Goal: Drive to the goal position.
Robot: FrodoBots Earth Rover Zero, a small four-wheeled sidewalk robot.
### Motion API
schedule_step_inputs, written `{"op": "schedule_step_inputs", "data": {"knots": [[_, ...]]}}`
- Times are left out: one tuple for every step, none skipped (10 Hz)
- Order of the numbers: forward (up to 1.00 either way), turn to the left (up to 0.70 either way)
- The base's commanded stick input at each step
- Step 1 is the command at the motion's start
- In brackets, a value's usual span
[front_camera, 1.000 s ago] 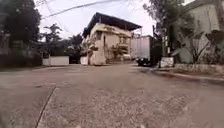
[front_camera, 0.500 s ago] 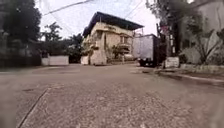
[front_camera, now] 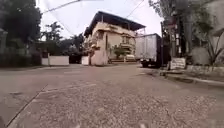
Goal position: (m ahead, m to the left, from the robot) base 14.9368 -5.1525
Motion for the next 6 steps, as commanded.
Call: {"op": "schedule_step_inputs", "data": {"knots": [[0.85, 0.0], [0.85, 0.0], [0.85, 0.0], [0.85, 0.0], [0.85, 0.0], [0.85, 0.0]]}}
